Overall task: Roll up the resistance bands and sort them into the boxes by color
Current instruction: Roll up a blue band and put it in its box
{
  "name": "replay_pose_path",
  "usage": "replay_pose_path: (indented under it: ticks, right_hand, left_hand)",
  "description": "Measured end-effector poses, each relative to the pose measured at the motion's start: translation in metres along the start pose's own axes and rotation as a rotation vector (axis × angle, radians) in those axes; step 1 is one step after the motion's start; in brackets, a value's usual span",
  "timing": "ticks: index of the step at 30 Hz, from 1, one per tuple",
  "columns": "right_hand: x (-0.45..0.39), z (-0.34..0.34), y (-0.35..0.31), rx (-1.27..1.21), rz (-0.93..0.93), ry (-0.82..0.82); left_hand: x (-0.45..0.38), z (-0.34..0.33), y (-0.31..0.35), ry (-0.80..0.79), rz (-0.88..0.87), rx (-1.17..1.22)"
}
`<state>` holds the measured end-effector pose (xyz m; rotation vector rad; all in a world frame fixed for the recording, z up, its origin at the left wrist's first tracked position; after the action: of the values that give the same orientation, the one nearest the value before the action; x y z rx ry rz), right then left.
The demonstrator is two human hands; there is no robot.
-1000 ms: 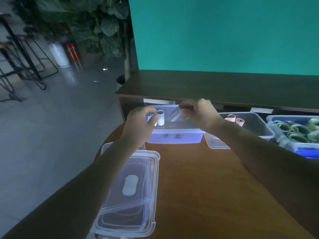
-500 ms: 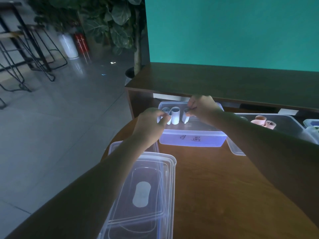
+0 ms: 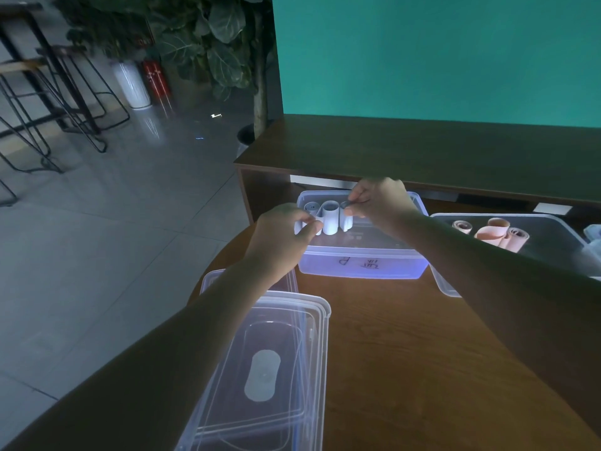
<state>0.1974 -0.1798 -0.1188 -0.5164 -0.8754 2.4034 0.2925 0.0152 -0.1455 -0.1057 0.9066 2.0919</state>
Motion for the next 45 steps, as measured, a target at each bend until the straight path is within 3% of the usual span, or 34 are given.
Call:
replay_pose_path:
  ticks: [24, 31, 38, 45]
  right_hand:
    - [-0.003, 0.004, 0.0, 0.092, -0.041, -0.135]
    - [0.007, 0.02, -0.001, 0.133, -0.019, -0.109]
    - [0.043, 0.054, -0.007, -0.031, 0.043, -0.06]
    - [0.133, 0.1, 0.003, -0.199, 0.018, 0.018]
  left_hand:
    - [-0.003, 0.008, 0.005, -0.041, -0.032, -0.057]
    - [0.001, 0.009, 0.016, 0.027, -0.067, -0.061]
    - [0.009, 0.012, 0.058, 0.104, -0.193, -0.012]
    - [0.041, 0.002, 0.113, 0.143, -0.261, 0.047]
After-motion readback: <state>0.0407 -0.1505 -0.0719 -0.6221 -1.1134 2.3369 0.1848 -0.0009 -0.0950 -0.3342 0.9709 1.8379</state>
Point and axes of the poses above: each hand's wrist, its own x-axis away from the middle knuckle, its own z-axis out of the back of the hand, y = z × x, the point moved 1 cm from there along -x, towards the middle knuckle
